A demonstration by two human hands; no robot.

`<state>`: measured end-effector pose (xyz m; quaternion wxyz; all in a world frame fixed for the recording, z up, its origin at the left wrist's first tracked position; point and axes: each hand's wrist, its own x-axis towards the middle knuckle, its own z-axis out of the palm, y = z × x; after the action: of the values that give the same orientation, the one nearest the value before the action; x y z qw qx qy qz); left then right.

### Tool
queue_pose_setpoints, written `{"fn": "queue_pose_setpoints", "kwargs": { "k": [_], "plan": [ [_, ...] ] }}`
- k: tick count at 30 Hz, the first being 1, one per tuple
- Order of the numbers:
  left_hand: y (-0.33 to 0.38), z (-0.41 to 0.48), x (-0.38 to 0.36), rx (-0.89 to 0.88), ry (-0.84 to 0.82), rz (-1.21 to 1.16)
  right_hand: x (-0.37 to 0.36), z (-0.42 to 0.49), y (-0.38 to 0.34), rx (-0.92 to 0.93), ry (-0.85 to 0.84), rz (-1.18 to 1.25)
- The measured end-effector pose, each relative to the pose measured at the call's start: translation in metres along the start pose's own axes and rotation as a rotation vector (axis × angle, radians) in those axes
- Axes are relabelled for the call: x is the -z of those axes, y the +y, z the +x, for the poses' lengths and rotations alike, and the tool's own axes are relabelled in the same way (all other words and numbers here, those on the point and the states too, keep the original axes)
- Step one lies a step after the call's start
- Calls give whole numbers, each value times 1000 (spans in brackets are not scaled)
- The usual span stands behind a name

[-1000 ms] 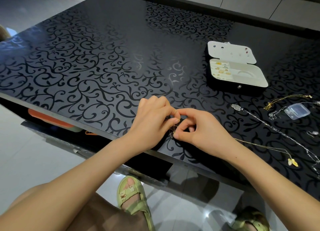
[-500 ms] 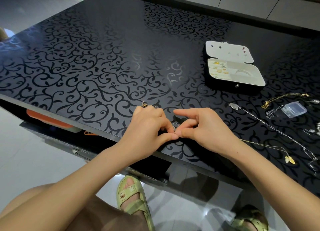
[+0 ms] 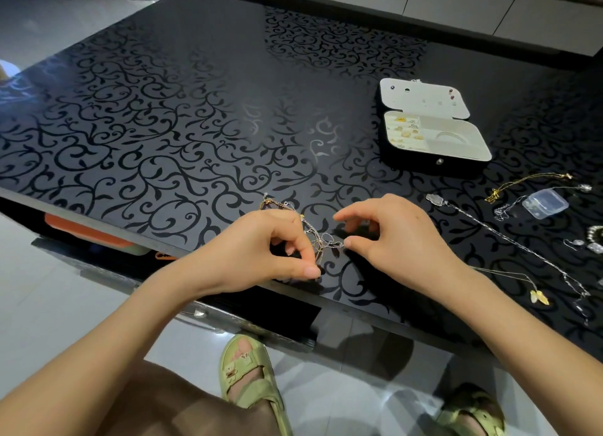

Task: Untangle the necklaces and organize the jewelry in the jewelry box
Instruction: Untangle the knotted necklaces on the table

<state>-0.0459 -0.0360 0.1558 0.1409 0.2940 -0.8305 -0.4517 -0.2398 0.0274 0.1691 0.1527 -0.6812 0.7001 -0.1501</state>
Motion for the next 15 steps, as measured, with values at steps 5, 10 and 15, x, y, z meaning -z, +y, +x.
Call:
{"fn": "queue_pose_setpoints", "kwargs": {
  "k": [5, 10, 15],
  "plan": [
    [5, 3, -9, 12, 140, -31, 2, -19, -8, 51, 14, 170],
    [11, 8, -19, 52, 246, -78, -2, -34, -14, -46, -60, 561],
    [17, 11, -18, 48, 181, -127, -1, -40, -15, -25, 108, 551]
  ]
}}
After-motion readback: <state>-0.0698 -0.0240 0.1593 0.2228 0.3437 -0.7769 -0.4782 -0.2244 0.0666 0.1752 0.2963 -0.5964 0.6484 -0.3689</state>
